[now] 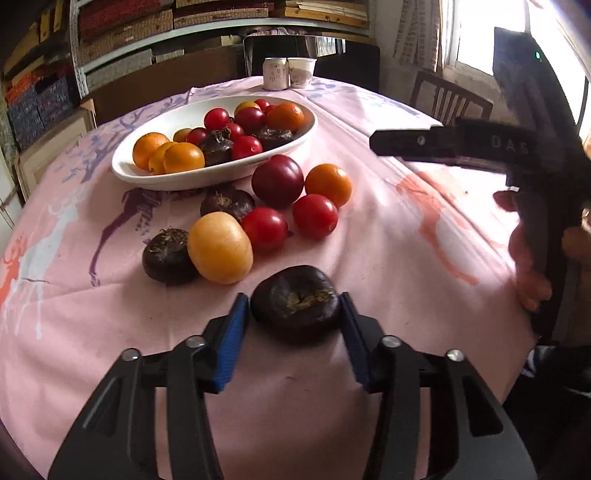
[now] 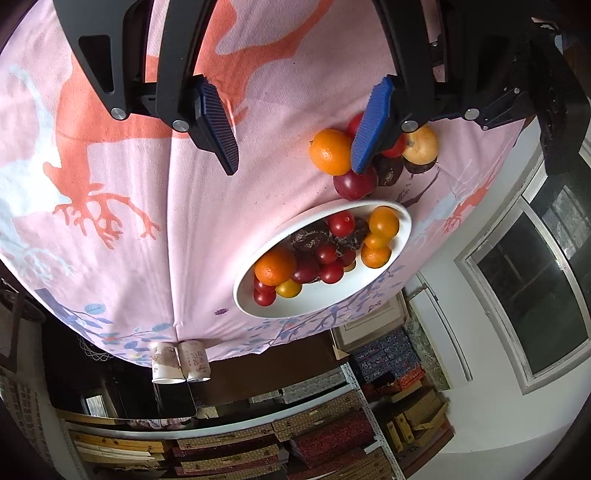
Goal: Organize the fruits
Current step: 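Grasp a dark plum with the left tool while the right tool grasps an orange, then place the dark plum and orange on the plate, open both tools, then grasp a yellow tomato with the left tool while the right tool grasps a red tomato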
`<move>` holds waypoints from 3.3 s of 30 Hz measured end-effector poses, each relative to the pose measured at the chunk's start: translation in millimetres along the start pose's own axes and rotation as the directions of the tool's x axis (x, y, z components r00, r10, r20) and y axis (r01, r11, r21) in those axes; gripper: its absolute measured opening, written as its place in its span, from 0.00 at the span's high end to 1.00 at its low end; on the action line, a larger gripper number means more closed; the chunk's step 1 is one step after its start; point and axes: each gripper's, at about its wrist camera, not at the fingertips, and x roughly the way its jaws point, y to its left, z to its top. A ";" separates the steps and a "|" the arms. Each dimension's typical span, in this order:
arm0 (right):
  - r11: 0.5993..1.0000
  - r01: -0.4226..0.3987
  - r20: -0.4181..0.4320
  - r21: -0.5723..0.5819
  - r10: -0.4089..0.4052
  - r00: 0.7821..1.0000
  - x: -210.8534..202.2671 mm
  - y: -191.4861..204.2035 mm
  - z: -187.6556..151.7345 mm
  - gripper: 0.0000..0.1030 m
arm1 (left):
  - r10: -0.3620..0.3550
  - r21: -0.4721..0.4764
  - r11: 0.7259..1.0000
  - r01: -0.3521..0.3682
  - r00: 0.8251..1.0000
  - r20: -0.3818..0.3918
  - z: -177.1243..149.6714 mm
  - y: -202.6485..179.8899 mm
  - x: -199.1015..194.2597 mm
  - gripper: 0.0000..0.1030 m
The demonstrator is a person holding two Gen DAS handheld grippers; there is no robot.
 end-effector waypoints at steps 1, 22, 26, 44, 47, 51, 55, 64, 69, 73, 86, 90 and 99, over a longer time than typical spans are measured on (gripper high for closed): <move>1.000 0.003 -0.009 -0.006 -0.003 1.000 1.4 1.2 -0.4 0.38 | 0.006 0.002 1.000 -0.006 1.000 0.014 -0.6 -0.9 -2.3 0.56; 0.993 -0.106 -0.150 0.051 0.112 0.982 41.9 15.7 8.5 0.65 | -0.056 -0.130 0.989 0.071 0.991 0.118 -4.6 24.2 -21.4 0.56; 0.987 -0.141 -0.092 0.081 0.148 0.985 28.5 10.9 11.2 0.65 | -0.059 -0.158 0.984 0.084 0.985 0.160 -2.6 29.9 -30.3 0.56; 0.992 -0.105 -0.036 0.076 0.108 0.993 87.0 30.5 137.9 0.65 | 0.075 -0.177 0.983 -0.048 0.985 0.153 153.4 105.8 32.9 0.55; 0.992 -0.093 -0.036 0.082 0.097 0.995 108.2 31.2 151.9 0.64 | 0.084 -0.201 0.978 -0.057 0.988 0.130 165.6 118.1 52.2 0.54; 0.993 -0.090 -0.015 0.073 0.091 0.996 109.7 34.0 154.4 0.54 | 0.100 -0.230 0.971 -0.065 0.985 0.143 161.9 127.6 52.1 0.37; 0.995 -0.093 -0.019 0.038 0.094 0.995 92.2 38.2 132.9 0.54 | 0.104 -0.223 0.972 -0.067 0.982 0.159 147.5 126.4 30.2 0.36; 0.994 -0.088 0.001 0.064 0.088 0.996 33.5 3.2 36.7 0.44 | 0.043 -0.031 0.999 -0.041 0.994 0.104 53.1 72.0 -14.4 0.35; 0.990 -0.104 0.021 0.096 0.103 0.994 26.0 -5.6 26.0 0.42 | 0.037 -0.039 0.999 -0.033 0.995 0.094 34.0 58.9 -10.5 0.33; 0.994 -0.089 0.027 0.059 0.088 0.996 24.3 2.0 24.0 0.42 | 0.019 0.002 1.000 -0.019 0.996 0.084 25.5 41.7 -10.6 0.42; 0.991 -0.130 -0.098 -0.045 0.125 0.987 32.5 24.2 12.1 0.42 | -0.069 -0.035 0.997 0.070 0.997 0.031 23.7 42.7 1.2 0.65; 0.974 -0.137 -0.155 -0.178 0.110 0.982 33.5 48.5 -1.5 0.42 | -0.072 -0.107 0.991 0.083 0.993 0.095 23.6 56.3 -9.5 0.65; 0.963 -0.139 -0.264 -0.229 0.076 0.962 54.1 61.6 -9.3 0.71 | -0.084 -0.136 0.985 0.102 0.987 0.135 24.2 63.0 -16.2 0.65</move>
